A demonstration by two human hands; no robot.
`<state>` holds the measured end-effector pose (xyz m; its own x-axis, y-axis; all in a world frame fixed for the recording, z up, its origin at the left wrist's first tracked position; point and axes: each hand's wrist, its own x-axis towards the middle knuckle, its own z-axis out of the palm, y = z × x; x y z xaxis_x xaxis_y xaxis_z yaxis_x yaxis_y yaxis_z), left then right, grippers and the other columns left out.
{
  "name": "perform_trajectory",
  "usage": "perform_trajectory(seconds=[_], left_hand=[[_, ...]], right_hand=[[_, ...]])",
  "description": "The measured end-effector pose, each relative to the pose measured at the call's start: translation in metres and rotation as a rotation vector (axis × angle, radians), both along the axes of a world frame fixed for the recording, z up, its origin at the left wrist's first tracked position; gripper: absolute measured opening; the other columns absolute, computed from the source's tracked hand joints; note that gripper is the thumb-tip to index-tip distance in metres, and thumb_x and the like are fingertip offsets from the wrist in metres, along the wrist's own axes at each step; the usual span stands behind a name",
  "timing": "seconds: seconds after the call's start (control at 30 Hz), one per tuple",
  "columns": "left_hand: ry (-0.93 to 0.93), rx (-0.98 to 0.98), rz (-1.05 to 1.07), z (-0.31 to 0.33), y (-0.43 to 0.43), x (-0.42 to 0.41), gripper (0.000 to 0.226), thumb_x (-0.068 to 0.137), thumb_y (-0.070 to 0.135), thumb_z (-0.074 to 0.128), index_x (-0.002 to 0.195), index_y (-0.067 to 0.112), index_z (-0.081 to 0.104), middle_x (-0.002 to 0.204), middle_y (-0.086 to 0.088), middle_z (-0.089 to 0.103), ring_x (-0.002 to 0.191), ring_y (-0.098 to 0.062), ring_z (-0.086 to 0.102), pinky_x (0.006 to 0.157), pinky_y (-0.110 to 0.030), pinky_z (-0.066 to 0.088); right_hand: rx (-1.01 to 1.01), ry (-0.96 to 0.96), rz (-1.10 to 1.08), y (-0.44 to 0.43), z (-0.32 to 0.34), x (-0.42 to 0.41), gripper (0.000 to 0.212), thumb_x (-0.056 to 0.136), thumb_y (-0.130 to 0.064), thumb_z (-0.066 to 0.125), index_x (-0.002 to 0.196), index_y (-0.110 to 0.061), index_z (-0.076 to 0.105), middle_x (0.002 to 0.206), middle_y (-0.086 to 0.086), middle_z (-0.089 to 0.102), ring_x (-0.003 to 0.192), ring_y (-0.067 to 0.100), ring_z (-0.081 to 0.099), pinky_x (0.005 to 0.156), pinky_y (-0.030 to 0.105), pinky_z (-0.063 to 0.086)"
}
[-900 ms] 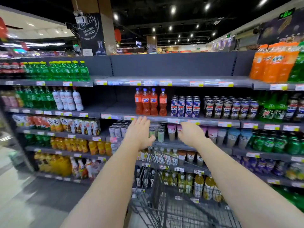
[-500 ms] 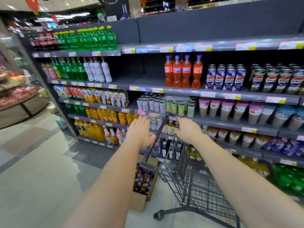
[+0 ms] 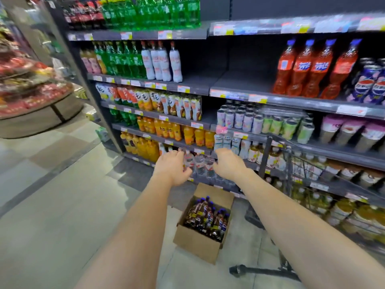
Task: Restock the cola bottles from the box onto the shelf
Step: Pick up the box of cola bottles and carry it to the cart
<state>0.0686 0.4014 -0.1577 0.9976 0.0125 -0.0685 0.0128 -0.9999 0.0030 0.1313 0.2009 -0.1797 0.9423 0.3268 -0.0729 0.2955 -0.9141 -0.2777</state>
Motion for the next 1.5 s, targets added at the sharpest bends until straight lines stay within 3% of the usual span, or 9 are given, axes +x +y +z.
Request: perform_trajectory(seconds=[0.23, 0.37, 0.5, 0.6, 0.77, 0.93, 1.27, 1.43, 1.5], left_hand=[[0.038, -0.028, 0.055, -0.046, 0.101, 0.050, 0.064, 0.094, 0.056, 0.050, 0.143, 0.014, 0.051, 0.137, -0.012, 0.057, 0.122, -0.035, 0.056, 0.100, -0.044, 0.047], [0.115, -0.050, 0.072, -0.086, 0.142, 0.084, 0.067, 0.095, 0.056, 0.048, 0.148, 0.014, 0.046, 0.144, -0.012, 0.053, 0.129, -0.035, 0.052, 0.107, -0.044, 0.043], [0.209, -0.041, 0.089, -0.128, 0.173, 0.130, 0.074, 0.097, 0.058, 0.046, 0.155, 0.014, 0.037, 0.151, -0.012, 0.047, 0.136, -0.034, 0.047, 0.112, -0.044, 0.040], [0.261, -0.042, 0.097, -0.163, 0.193, 0.172, 0.071, 0.097, 0.058, 0.047, 0.152, 0.014, 0.039, 0.148, -0.012, 0.049, 0.135, -0.034, 0.048, 0.111, -0.044, 0.040], [0.369, -0.077, 0.096, -0.221, 0.204, 0.233, 0.071, 0.099, 0.053, 0.049, 0.157, 0.014, 0.033, 0.151, -0.013, 0.046, 0.137, -0.034, 0.046, 0.109, -0.045, 0.041], [0.465, -0.142, 0.074, -0.293, 0.203, 0.268, 0.066, 0.099, 0.049, 0.048, 0.154, 0.015, 0.037, 0.152, -0.014, 0.046, 0.135, -0.036, 0.048, 0.111, -0.044, 0.039], [0.495, -0.174, -0.062, -0.460, 0.201, 0.320, 0.057, 0.102, 0.042, 0.045, 0.151, 0.014, 0.042, 0.146, -0.013, 0.055, 0.131, -0.035, 0.051, 0.110, -0.045, 0.040], [0.551, -0.265, 0.033, -0.570, 0.191, 0.340, 0.062, 0.105, 0.046, 0.041, 0.160, 0.019, 0.028, 0.159, -0.011, 0.043, 0.140, -0.036, 0.045, 0.114, -0.049, 0.040], [0.597, -0.252, 0.025, -0.619, 0.187, 0.342, 0.064, 0.105, 0.048, 0.040, 0.161, 0.021, 0.024, 0.162, -0.009, 0.039, 0.142, -0.035, 0.044, 0.113, -0.048, 0.040]], right_hand=[[0.030, 0.072, 0.008, 0.094, -0.050, 0.049, 0.039, 0.096, -0.024, 0.053, 0.133, -0.013, 0.050, 0.130, 0.011, 0.057, 0.110, 0.032, 0.059, 0.078, 0.041, 0.051], [0.059, 0.170, -0.001, 0.129, -0.090, 0.083, 0.049, 0.097, -0.029, 0.055, 0.142, -0.012, 0.046, 0.135, 0.011, 0.056, 0.121, 0.033, 0.055, 0.090, 0.045, 0.053], [0.027, 0.272, -0.039, 0.151, -0.138, 0.126, 0.043, 0.097, -0.028, 0.053, 0.137, -0.013, 0.048, 0.131, 0.012, 0.056, 0.117, 0.034, 0.056, 0.084, 0.041, 0.051], [0.029, 0.344, -0.090, 0.161, -0.176, 0.163, 0.052, 0.098, -0.028, 0.053, 0.147, -0.013, 0.043, 0.141, 0.011, 0.052, 0.126, 0.033, 0.053, 0.093, 0.042, 0.050], [0.036, 0.494, -0.175, 0.174, -0.237, 0.204, 0.040, 0.097, -0.024, 0.052, 0.135, -0.011, 0.053, 0.131, 0.016, 0.059, 0.118, 0.036, 0.058, 0.092, 0.043, 0.053], [0.052, 0.617, -0.345, 0.169, -0.307, 0.213, 0.032, 0.092, -0.033, 0.050, 0.115, -0.016, 0.063, 0.112, 0.015, 0.070, 0.098, 0.035, 0.066, 0.084, 0.042, 0.057], [0.064, 0.706, -0.763, 0.129, -0.441, 0.215, 0.032, 0.098, -0.020, 0.053, 0.128, -0.012, 0.058, 0.121, 0.012, 0.066, 0.108, 0.033, 0.064, 0.087, 0.036, 0.052], [0.120, 0.666, -0.969, 0.104, -0.546, 0.215, 0.026, 0.098, -0.027, 0.048, 0.118, -0.016, 0.060, 0.103, 0.010, 0.068, 0.082, 0.028, 0.059, 0.069, 0.032, 0.046], [0.136, 0.654, -0.984, 0.096, -0.595, 0.211, 0.030, 0.098, -0.031, 0.049, 0.122, -0.019, 0.060, 0.108, 0.011, 0.070, 0.088, 0.030, 0.061, 0.073, 0.034, 0.049]])
